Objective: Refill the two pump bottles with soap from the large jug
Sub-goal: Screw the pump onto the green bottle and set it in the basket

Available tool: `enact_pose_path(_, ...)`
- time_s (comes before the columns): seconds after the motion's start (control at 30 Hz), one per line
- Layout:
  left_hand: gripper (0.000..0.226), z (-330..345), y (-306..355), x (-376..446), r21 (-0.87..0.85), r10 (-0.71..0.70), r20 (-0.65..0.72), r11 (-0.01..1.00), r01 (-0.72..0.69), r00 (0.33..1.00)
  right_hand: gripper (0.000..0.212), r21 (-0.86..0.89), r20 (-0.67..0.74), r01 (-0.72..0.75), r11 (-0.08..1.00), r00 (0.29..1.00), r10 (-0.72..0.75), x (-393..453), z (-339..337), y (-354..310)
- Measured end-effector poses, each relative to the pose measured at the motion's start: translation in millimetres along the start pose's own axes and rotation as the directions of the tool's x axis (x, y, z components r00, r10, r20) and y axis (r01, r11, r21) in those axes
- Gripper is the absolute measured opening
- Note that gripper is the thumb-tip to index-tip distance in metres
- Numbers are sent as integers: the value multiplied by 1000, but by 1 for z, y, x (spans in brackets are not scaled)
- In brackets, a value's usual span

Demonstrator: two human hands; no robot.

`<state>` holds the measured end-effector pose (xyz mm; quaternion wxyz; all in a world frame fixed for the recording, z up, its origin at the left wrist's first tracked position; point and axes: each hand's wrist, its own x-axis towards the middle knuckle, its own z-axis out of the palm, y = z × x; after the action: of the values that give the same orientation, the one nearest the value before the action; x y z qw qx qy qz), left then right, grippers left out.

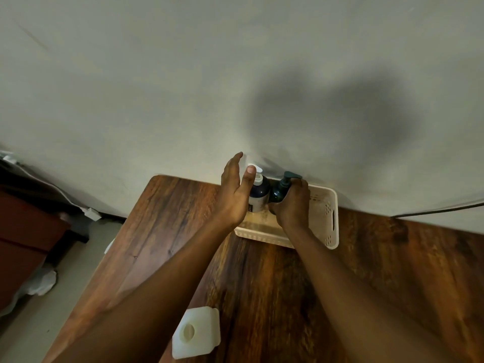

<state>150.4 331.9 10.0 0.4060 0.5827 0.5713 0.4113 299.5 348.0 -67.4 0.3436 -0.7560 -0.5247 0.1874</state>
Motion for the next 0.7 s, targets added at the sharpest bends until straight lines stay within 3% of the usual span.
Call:
enact_pose_path(0.3,77,-9,3,-14,23,-37,-5,999,37,999,91,-7,37,17,1000,999,-16,-3,-11,4)
enact_pose_path(0.57,88,-25,38,-53,27,-38,-26,999,38,999,105,50,105,5,999,994,-10,-39,-78,7)
enact_pose_path(0.7,69,-38,74,-95,70,-28,-15,997,29,999,108,106,180,23,994,983,-42,-68,-119,-3)
